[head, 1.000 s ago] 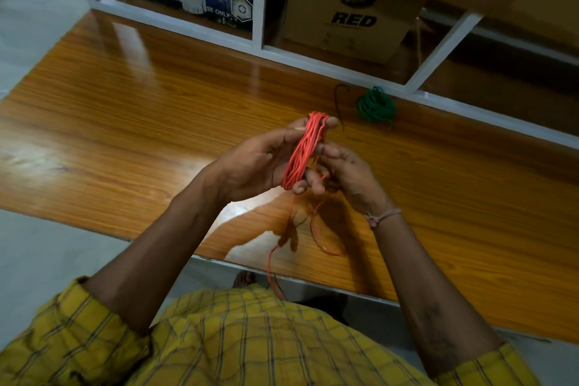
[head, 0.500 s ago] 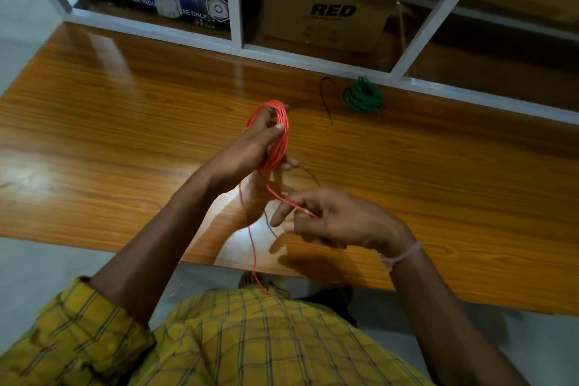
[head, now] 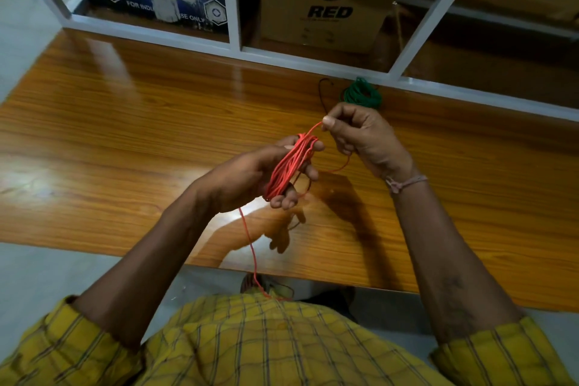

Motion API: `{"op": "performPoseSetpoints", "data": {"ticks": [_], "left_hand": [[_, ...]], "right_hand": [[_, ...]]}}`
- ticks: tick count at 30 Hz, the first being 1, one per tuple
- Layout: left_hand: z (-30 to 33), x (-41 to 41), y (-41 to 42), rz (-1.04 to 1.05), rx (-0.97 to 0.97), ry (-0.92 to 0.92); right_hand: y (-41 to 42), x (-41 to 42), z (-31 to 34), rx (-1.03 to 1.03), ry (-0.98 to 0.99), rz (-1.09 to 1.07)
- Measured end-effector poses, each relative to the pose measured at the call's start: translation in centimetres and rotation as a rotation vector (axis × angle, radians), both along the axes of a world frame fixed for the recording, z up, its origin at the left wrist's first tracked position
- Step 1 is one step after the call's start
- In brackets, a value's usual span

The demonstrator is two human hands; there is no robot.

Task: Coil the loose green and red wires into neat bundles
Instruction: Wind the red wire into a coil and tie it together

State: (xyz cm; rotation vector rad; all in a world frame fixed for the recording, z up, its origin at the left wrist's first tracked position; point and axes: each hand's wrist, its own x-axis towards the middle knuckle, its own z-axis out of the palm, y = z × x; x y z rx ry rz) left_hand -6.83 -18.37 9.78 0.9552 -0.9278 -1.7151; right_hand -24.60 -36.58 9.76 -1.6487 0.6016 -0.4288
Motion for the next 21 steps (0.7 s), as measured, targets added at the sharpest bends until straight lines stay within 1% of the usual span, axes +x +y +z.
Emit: {"op": "performPoseSetpoints", "data": {"ticks": [4, 7, 10, 14, 18, 21], "left_hand": [[0.1, 0.3, -0.1, 0.029, -0.038, 0.094], [0.5, 0.9, -0.4, 0.043, -0.055, 0.196], [0.9, 1.3, -0.8, 0.064, -0.061, 0.279], [0.8, 1.4, -1.7, 0.155, -0.051, 0.362], [0.4, 1.0, -2.4, 0.272, 0.007, 0.473], [0.3, 0.5, -3.0, 0.371, 0.047, 0.568]], "right_hand": [[0.7, 0.5, -3.3, 0.014, 0.016, -0.121], [2.4, 0.3, -5.1, 0.086, 0.041, -0.135], [5.0, 0.3, -6.0, 0.227, 0.044, -0.074], [7.8, 0.5, -5.8, 0.4, 0.092, 0.004], [9.1, 0.5, -4.6, 0.503, 0.153, 0.116], [9.7, 0.5, -4.2, 0.523, 0.244, 0.212]]}}
